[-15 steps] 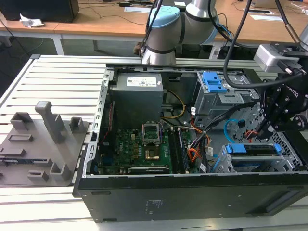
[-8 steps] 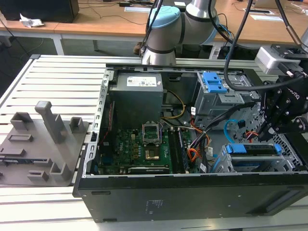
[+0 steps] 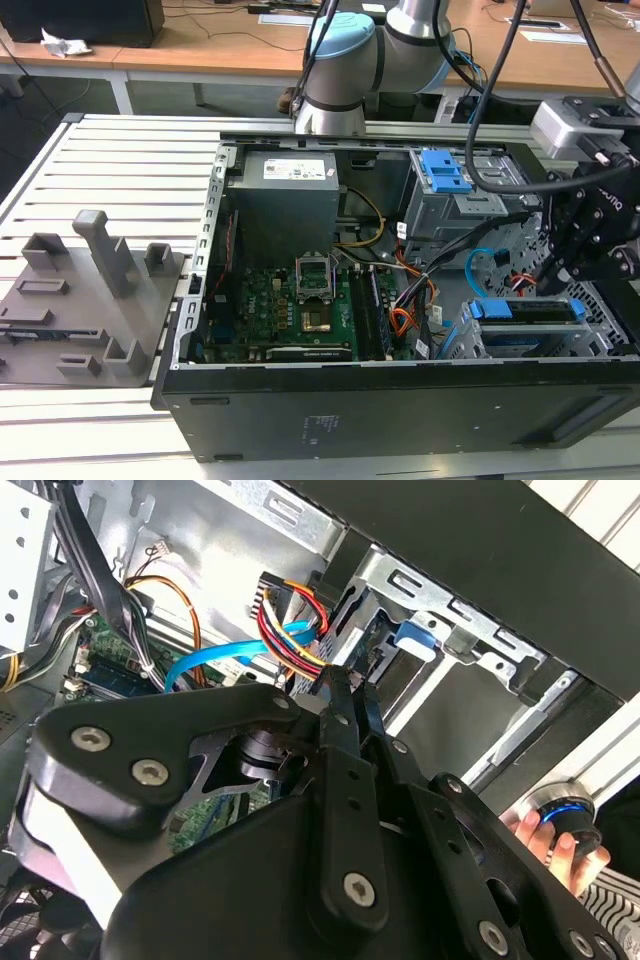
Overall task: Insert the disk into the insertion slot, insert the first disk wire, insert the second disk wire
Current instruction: 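Insert the first disk wire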
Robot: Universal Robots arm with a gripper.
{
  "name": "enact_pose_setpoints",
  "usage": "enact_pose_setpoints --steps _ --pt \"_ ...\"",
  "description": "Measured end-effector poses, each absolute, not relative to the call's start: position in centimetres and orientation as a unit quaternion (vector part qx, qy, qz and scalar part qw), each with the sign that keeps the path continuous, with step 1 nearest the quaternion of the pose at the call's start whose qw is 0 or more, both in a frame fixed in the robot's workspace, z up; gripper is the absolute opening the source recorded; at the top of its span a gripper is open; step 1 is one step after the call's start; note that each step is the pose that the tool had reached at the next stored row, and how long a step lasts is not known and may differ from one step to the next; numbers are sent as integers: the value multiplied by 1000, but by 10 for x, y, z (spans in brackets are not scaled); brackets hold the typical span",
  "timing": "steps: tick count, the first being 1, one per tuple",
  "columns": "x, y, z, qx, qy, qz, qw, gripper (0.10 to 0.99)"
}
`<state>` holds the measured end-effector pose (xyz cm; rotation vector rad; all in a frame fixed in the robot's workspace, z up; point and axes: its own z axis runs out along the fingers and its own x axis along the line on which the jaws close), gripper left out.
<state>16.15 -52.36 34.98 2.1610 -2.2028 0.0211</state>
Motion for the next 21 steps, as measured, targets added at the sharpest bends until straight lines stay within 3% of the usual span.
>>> enact_pose_setpoints --steps 21 --pt "160 -534 344 700 -714 3 24 161"
